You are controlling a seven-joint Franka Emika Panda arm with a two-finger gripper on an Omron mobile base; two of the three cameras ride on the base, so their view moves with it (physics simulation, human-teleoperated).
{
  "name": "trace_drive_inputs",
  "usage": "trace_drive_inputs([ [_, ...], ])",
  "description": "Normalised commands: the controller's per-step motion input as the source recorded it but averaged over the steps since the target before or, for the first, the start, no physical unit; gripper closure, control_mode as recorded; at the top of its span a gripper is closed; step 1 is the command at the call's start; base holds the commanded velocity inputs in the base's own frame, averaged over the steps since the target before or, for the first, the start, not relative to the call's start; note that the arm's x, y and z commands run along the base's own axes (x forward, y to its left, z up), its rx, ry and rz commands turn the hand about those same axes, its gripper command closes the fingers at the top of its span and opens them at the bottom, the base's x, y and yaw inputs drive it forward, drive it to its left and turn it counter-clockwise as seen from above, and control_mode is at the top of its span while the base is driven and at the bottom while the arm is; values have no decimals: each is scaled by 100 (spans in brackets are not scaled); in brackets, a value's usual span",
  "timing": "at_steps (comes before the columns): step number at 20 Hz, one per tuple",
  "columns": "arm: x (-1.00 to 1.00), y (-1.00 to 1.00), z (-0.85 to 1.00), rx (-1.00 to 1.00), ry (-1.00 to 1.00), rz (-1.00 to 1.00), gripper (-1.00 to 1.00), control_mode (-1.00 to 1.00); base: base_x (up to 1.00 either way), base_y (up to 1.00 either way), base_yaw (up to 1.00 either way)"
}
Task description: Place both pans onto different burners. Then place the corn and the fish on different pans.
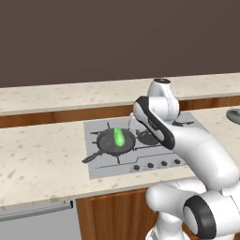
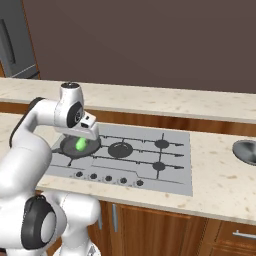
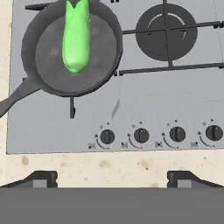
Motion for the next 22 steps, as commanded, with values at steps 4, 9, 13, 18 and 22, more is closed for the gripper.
trace_drive_inputs([
  [4, -17, 0, 0, 0, 0, 2, -100, -100, 0, 0, 0],
  [9, -24, 0, 2, 0, 0, 2, -100, -100, 0, 0, 0],
  [13, 0, 0, 0, 0, 0, 0, -100, 100, -56, -20, 1],
  [18, 0, 0, 0, 0, 0, 0, -100, 100, -65, -67, 0],
  [22, 0, 0, 0, 0, 0, 0, -100, 100, -41, -84, 1],
])
